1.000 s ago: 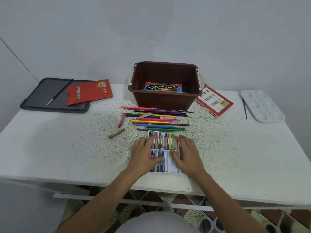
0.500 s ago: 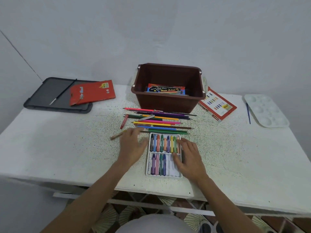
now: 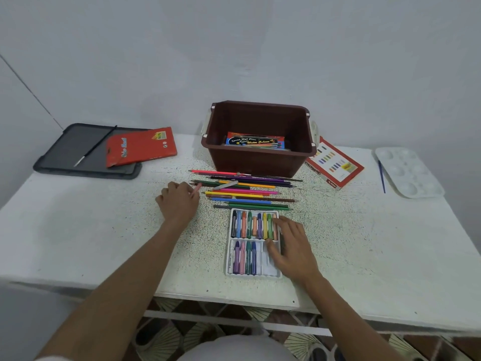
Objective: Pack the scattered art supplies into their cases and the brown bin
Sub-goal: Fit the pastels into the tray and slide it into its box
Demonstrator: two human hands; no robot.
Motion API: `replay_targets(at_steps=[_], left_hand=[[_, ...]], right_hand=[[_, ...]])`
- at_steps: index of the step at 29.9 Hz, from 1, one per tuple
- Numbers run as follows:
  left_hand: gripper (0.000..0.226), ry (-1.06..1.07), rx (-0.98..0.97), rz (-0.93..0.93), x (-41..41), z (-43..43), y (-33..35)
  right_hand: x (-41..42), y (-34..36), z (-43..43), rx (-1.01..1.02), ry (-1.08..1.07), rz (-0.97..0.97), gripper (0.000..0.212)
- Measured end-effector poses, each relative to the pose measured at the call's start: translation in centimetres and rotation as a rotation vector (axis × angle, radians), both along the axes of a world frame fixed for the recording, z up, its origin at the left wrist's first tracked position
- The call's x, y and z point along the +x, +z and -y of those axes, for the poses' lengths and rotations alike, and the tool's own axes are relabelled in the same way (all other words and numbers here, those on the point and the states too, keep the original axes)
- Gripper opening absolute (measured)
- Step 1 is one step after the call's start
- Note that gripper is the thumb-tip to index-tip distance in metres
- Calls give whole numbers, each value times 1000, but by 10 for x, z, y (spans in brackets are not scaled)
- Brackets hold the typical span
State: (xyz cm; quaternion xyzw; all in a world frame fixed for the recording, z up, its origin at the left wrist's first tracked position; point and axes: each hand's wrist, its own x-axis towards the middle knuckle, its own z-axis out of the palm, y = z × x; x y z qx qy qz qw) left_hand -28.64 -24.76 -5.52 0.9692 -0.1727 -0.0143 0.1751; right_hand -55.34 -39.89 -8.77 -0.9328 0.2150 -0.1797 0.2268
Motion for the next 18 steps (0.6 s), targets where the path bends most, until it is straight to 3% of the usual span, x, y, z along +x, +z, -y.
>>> replay_targets(at_steps=[5,10,14,18], left_hand=[[23,-26,-134,78,-7,-3,-5],[11,-201,-517,46,-34,-2,16],[16,-383,-623,-137,-66,-1,32],[15,-552,-596,-331,-105,-5,41]], right_hand=[[0,0,0,-8,-1,-6,55],[0,0,0,-9,-4,0,55],[0,0,0,-6,0,1,55],[0,-1,0,-2,-2,5,55]])
